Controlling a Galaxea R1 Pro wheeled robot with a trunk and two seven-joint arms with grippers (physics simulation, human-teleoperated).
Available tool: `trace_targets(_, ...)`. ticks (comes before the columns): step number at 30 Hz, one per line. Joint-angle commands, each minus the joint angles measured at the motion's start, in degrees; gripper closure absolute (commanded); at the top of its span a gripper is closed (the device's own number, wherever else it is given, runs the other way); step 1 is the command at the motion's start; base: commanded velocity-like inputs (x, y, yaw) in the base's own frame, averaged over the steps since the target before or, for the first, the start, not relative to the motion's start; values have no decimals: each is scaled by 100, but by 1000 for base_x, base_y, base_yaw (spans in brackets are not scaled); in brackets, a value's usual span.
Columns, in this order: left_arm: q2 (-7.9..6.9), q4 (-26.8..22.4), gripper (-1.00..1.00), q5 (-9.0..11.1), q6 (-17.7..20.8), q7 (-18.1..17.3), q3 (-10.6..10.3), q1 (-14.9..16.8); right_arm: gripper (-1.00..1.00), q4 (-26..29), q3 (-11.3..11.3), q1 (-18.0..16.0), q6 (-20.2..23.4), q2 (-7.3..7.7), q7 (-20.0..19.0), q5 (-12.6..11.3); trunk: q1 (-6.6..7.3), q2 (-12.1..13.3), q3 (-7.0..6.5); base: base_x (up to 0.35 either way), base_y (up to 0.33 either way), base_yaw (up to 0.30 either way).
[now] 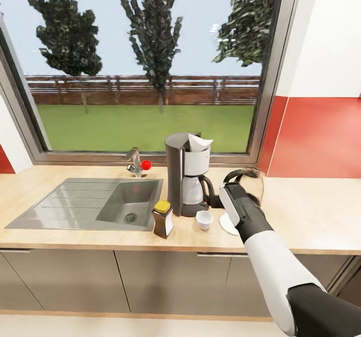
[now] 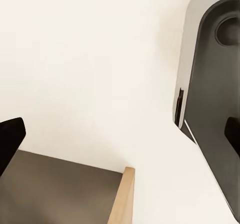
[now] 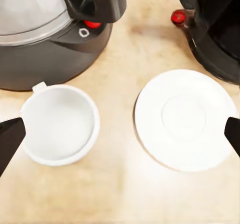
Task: Set up a coffee station on the kitchen countertop: keep the coffee maker on the countertop, move the bottle of coffee from the kitchen shelf to the counter next to the coffee maker, place a paper coffee filter on top of the coffee maker, put the saucer next to the coffee maker with the coffee cup on the saucer, and place the electric kettle next to the coffee maker.
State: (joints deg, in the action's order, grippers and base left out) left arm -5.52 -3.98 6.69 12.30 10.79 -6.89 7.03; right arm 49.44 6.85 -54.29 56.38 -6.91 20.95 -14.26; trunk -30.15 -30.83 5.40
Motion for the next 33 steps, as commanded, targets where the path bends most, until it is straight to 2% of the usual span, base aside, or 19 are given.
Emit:
trace_targets(1,-2,-15,-100,60,36,20,-49,0,-100,-64,11,-5,13,3,58,-63,-2,-10,11,8,0,0)
trace_targets(8,-2,-9,-100,60,36,20,-49,0,-100,-451,9,-3,13,7,58,-68,-2,-10,11,2,0,0)
trace_targets(14,-2,-7,-100,60,41,14,-49,0,-100,-503,9,-3,13,23,58,-61,-2,-10,11,23,0,0)
trace_targets(22,-2,-7,-100,60,37,21,-46,0,-100,-780,16,-3,9,31,58,-64,-2,-10,11,190,0,0)
trace_targets(33,-2,-7,-100,60,36,23,-44,0,-100,-871,23,-3,5,32,58,-61,-2,-10,11,16,0,0)
